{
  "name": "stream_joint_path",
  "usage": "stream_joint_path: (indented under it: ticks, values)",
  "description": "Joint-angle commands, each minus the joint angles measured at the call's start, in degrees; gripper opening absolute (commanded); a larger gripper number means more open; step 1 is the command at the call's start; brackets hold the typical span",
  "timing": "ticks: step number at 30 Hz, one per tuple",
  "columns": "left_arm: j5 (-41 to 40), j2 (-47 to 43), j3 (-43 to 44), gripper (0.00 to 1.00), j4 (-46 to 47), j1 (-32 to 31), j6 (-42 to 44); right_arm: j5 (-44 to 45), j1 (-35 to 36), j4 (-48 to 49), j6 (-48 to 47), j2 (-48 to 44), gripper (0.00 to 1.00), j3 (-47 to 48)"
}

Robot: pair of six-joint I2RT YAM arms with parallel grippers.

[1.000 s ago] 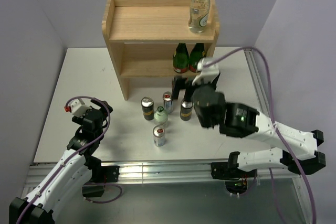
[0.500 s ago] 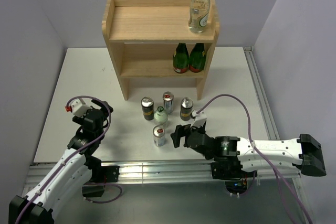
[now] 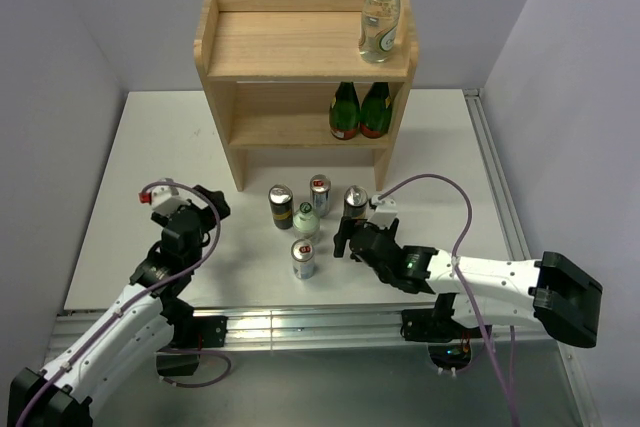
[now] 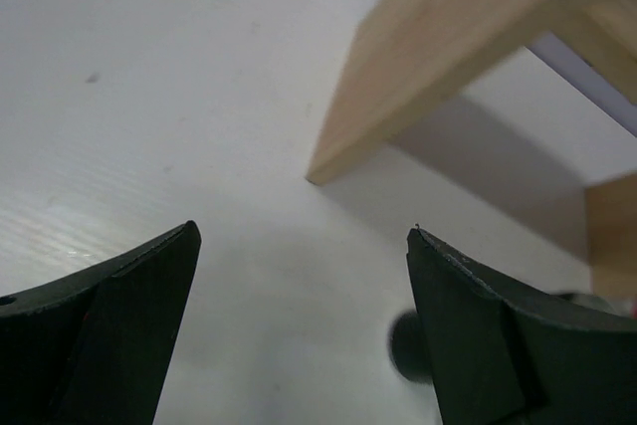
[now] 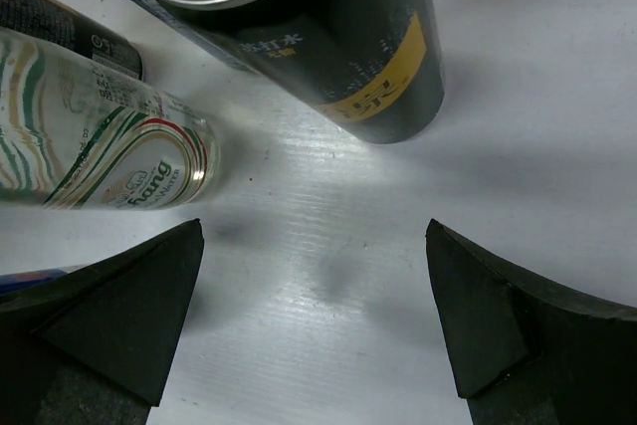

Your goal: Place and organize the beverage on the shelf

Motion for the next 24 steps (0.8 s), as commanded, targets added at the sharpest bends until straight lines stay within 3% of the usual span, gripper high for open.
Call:
stream_joint_path:
  ticks: [1,6,13,24]
  values:
    - [8.97,0.12,3.28,0.92,7.02,-3.31,5.36,0.31,-0.43,4.23,-1.36,1.84,1.0,2.6]
    - [14.51,6.27,4.17,0.92,10.36,-10.34,8.43,-1.1,-1.22,6.34,-1.27,4.04,1.0,1.98]
    - [9.08,17.6,5.04,0.93,15.46,-20.44,8.44,-1.8,-1.22,5.81,-0.39,2.2,1.0,-0.04]
    - [7.58,25.59,2.85,0.93,25.37,-23.71,8.87,-1.28,-1.31,2.03,0.05,-5.71,1.0,-3.2]
